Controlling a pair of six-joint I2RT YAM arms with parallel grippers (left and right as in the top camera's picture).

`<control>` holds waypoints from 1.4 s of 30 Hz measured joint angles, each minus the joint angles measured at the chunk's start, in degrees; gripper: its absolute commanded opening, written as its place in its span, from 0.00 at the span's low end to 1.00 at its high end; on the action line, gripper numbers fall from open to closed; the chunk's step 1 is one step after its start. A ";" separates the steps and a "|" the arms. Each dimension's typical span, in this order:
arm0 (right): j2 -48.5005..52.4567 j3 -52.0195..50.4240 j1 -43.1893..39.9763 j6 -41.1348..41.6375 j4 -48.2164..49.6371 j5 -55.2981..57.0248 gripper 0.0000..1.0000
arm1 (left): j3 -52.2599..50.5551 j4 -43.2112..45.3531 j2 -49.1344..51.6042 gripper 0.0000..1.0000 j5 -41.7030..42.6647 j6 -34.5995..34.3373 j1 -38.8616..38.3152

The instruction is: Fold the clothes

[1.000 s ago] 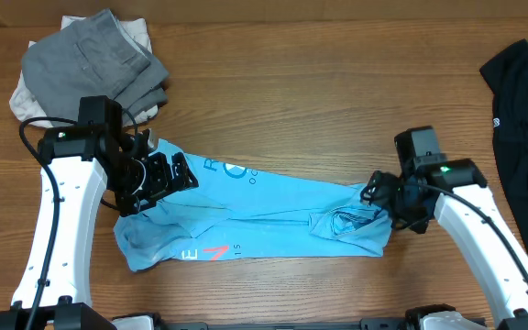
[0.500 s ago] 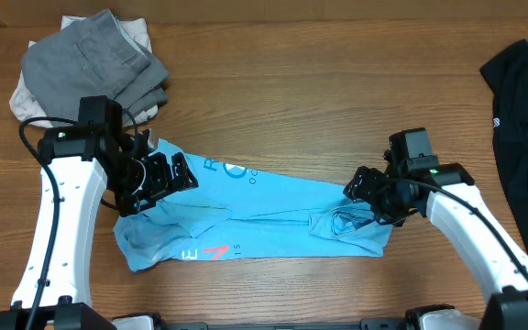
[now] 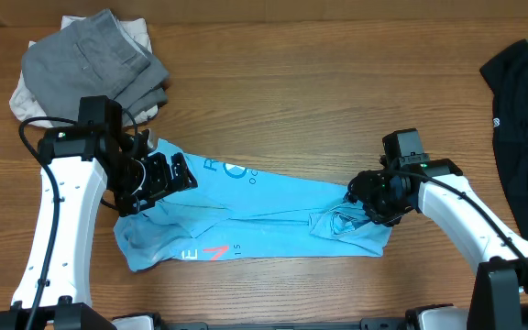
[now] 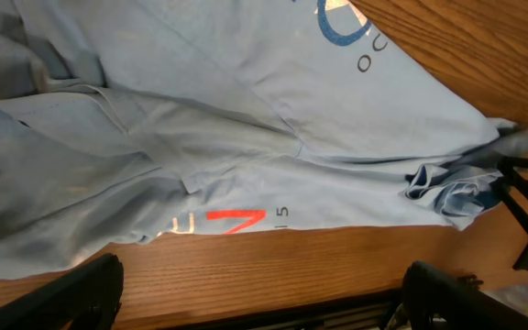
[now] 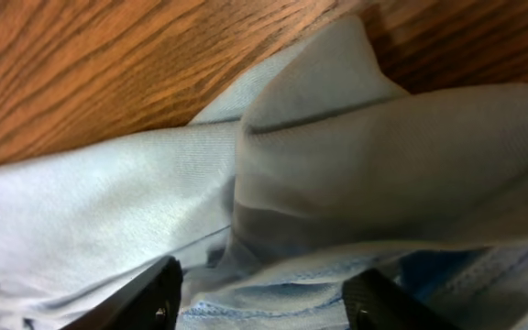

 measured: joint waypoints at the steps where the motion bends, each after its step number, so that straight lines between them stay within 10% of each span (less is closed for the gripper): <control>1: 0.00 0.00 0.00 0.09 0.09 0.02 0.50 | 0.00 0.00 0.00 1.00 -0.09 0.00 0.00; 9: 0.00 0.00 -0.02 0.35 1.01 0.11 0.36 | 0.00 0.00 0.00 1.00 -0.52 0.00 0.00; 16: 0.00 0.00 -0.02 0.09 1.92 0.68 0.04 | 0.00 0.02 0.00 1.00 -0.66 0.00 0.00; 34: 0.00 0.68 2.05 0.76 8.00 -5.95 0.04 | 0.00 0.39 0.00 1.00 -0.66 0.00 0.00; 38: 0.00 0.70 6.25 1.95 10.86 -6.75 0.11 | 0.00 0.42 0.00 1.00 -0.68 0.00 0.00; 40: 0.00 0.72 8.85 2.80 12.57 -6.91 0.50 | 0.00 0.42 0.00 1.00 -0.66 0.00 0.00; 42: 0.00 0.76 10.88 3.13 13.99 -6.82 0.56 | 0.00 0.39 0.00 1.00 -0.66 0.00 0.00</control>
